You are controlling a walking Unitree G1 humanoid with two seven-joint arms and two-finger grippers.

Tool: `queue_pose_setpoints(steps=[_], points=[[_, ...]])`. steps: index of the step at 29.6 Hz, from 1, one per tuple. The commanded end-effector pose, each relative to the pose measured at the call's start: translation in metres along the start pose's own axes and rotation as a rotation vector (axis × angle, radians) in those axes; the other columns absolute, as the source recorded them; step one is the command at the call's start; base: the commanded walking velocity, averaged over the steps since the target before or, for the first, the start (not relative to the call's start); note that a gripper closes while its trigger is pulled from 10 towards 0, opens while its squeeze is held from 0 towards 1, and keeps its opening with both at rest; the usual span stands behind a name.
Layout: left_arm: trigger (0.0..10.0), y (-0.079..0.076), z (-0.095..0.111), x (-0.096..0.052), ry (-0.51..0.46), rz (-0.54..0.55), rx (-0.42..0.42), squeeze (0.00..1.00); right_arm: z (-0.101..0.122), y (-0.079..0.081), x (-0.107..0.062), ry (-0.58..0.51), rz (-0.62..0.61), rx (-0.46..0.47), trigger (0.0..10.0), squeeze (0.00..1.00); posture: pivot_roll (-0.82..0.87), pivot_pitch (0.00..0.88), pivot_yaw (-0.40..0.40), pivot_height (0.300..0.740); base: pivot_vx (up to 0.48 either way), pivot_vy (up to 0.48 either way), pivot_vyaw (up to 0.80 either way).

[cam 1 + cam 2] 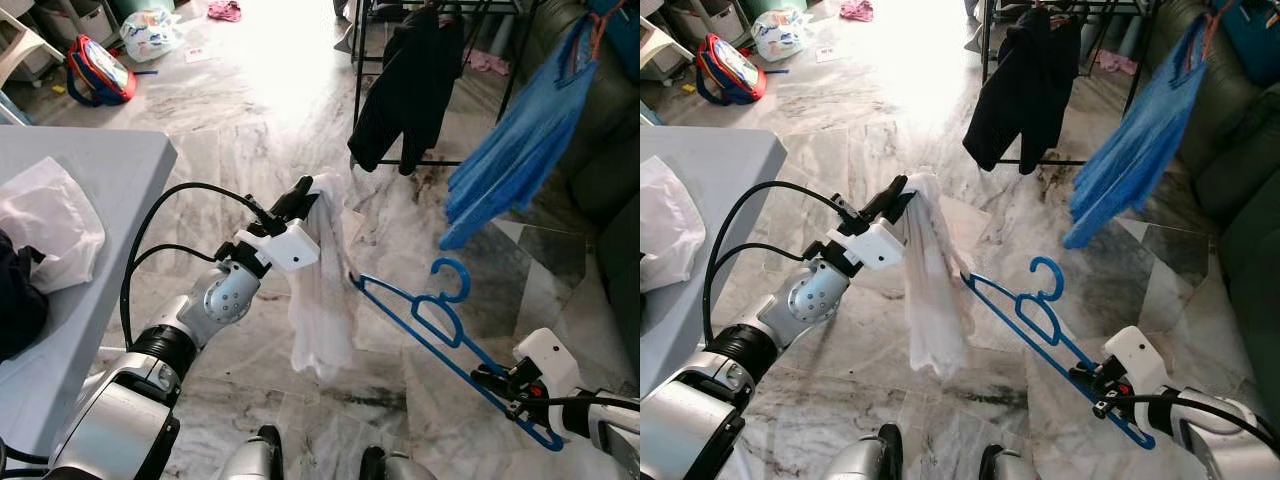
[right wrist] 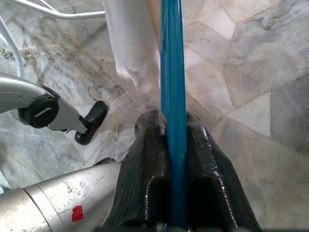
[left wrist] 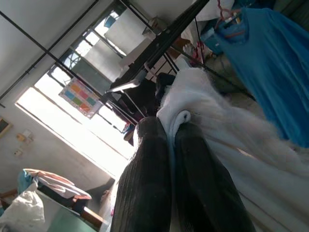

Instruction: Hang hanger

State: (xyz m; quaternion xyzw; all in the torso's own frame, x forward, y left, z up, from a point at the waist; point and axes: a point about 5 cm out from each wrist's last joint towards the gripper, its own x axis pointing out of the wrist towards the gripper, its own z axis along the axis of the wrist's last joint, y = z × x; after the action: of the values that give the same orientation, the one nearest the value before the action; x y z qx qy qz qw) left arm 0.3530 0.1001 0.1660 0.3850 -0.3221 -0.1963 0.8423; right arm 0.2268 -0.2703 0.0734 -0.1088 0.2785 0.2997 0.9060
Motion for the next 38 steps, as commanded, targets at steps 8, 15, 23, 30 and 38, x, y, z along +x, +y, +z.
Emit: queue_pose_setpoints(steps=[8,15,23,30,38], points=[[10.0,0.005,0.002,0.001,-0.023,0.008,-0.003,0.0,0.008,-0.004,-0.006,-0.054,0.015,-0.03,10.0,0.0,-0.04,0.244,0.031,0.74,0.0,0.0,0.0],[10.0,0.004,0.003,0.002,-0.026,0.006,-0.009,0.0,0.016,-0.003,-0.006,-0.118,0.014,-0.051,10.0,0.0,-0.04,0.244,0.032,0.74,0.0,0.0,0.0],[10.0,0.001,0.012,0.004,-0.093,-0.026,-0.033,0.0,0.024,-0.003,0.002,-0.135,0.053,-0.075,10.0,0.0,-0.04,0.243,0.033,0.74,0.0,0.0,0.0],[10.0,0.001,0.012,0.002,-0.096,-0.042,-0.029,0.0,0.027,-0.003,0.0,-0.144,0.063,-0.094,10.0,0.0,-0.02,0.244,0.028,0.74,0.0,0.0,0.0],[10.0,0.003,0.004,-0.003,-0.053,-0.05,-0.02,0.0,0.043,-0.022,-0.028,-0.232,-0.06,-0.136,10.0,0.0,-0.03,0.244,0.035,0.74,0.0,0.0,0.0]])
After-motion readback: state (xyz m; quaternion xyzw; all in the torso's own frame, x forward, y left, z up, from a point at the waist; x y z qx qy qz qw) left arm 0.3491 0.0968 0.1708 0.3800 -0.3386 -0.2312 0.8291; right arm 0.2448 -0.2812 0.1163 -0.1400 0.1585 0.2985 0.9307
